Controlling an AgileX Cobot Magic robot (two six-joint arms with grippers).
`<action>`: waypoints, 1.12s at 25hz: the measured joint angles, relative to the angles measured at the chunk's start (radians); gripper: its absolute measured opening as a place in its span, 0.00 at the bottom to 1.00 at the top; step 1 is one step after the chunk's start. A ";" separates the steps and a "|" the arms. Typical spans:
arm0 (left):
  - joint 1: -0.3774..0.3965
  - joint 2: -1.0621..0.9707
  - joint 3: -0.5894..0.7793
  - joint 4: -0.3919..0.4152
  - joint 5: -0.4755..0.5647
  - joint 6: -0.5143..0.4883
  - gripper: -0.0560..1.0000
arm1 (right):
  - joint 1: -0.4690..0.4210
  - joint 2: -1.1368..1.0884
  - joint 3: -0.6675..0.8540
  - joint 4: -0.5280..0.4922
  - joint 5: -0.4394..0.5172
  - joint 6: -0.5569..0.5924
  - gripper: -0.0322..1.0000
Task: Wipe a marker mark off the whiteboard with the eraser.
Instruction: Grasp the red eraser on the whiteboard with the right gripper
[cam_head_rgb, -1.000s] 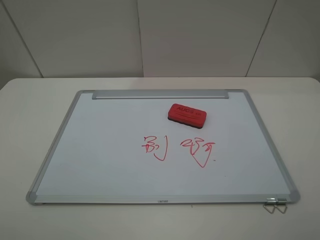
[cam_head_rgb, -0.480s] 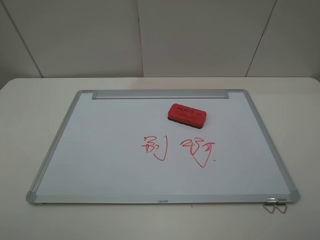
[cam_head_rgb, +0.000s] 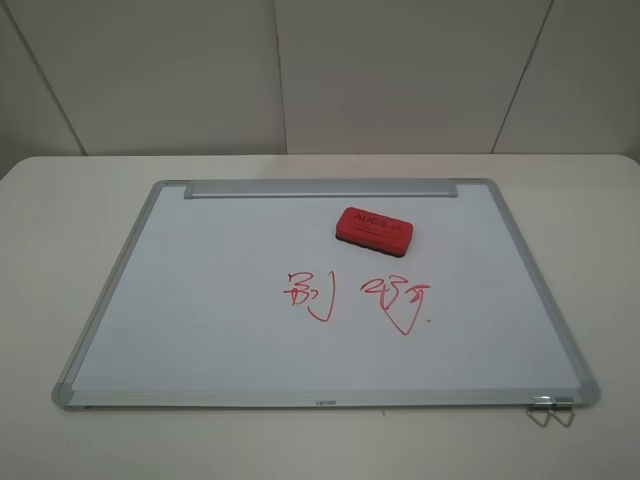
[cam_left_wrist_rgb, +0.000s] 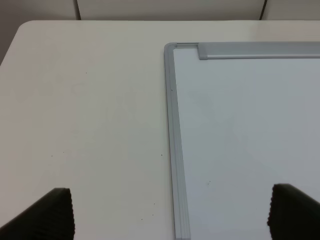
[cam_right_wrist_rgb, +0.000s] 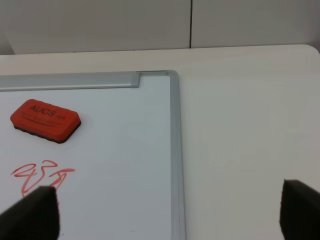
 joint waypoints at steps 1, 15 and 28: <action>0.000 0.000 0.000 0.000 0.000 0.000 0.79 | 0.000 0.000 0.000 0.000 0.000 0.000 0.80; 0.000 0.000 0.000 0.000 0.000 0.000 0.79 | 0.000 0.250 0.000 0.002 -0.001 0.000 0.80; 0.000 0.000 0.000 0.000 0.000 0.000 0.79 | 0.135 1.185 -0.306 0.024 -0.290 -0.392 0.80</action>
